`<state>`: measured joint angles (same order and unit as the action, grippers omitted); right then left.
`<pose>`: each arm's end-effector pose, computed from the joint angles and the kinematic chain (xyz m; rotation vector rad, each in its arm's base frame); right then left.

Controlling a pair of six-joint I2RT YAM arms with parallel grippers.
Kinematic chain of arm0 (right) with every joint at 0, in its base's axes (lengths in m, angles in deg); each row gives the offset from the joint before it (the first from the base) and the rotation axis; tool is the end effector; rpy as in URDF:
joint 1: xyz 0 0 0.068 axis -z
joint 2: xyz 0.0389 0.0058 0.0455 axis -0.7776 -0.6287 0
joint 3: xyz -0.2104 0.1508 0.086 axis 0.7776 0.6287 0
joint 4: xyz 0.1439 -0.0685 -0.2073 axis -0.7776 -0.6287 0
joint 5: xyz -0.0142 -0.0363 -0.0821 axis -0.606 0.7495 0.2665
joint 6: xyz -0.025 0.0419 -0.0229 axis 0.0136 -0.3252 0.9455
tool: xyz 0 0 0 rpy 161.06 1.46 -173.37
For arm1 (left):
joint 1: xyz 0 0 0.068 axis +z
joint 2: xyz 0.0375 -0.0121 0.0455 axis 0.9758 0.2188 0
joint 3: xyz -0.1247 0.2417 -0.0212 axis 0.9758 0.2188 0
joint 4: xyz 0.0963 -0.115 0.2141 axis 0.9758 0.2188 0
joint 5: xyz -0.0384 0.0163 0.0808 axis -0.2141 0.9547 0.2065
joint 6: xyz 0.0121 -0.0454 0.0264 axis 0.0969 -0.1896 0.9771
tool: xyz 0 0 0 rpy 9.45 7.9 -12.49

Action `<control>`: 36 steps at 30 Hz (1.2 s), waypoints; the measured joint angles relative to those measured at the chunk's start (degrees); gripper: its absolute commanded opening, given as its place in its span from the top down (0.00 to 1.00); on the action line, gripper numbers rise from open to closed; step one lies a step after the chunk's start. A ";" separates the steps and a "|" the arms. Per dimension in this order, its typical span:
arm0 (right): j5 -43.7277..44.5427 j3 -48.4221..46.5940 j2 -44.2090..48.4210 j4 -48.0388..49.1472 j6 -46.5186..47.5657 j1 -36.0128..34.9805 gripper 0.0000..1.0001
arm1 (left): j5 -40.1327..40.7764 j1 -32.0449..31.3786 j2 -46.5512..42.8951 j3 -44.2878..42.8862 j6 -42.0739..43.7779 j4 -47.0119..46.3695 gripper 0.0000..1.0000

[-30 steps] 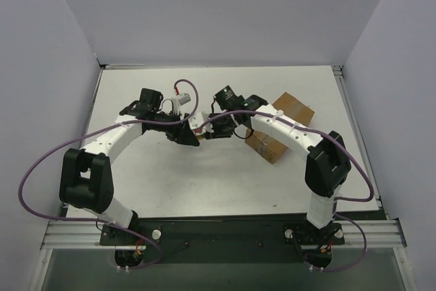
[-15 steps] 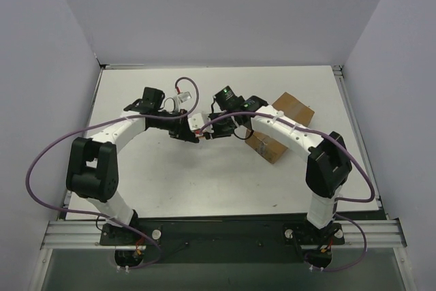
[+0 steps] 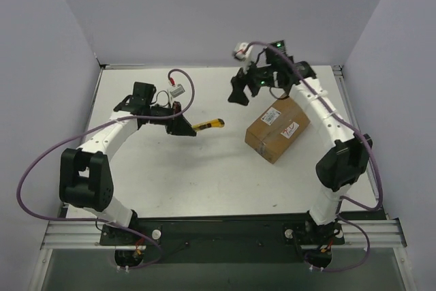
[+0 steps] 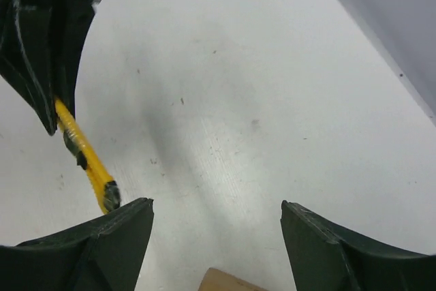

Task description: Unpack the express box

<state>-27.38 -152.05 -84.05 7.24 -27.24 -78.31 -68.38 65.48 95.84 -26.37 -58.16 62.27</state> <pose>0.3575 0.2093 0.3750 -1.3374 1.5330 0.6477 0.3120 -0.0986 0.2561 0.7928 2.0984 -1.4442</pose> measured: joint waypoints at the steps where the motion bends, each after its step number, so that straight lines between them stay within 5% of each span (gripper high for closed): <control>1: -3.72 -2.23 0.00 -0.13 -3.41 3.32 0.28 | -0.81 0.13 -0.83 -0.15 1.64 0.20 1.00; 6: -18.88 -2.86 0.11 -1.42 -11.45 13.77 0.30 | -4.39 0.50 -3.72 -0.50 7.52 -0.13 1.00; 23: -29.22 0.44 -3.04 -5.79 -11.19 5.57 0.46 | -5.46 -1.03 -4.22 -0.50 2.54 -12.50 1.00; 33: -29.38 -0.46 -5.09 -6.32 -10.97 4.17 0.90 | -3.96 -0.94 -3.80 -0.50 -2.73 -18.56 1.00; 36: -29.51 -0.76 -5.09 -6.51 -10.34 3.93 0.95 | -4.17 -0.76 -3.39 -0.50 -3.13 -19.17 1.00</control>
<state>-56.89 -152.81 -89.14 0.73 -37.58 -74.38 -72.56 64.72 92.46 -26.87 -61.29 43.11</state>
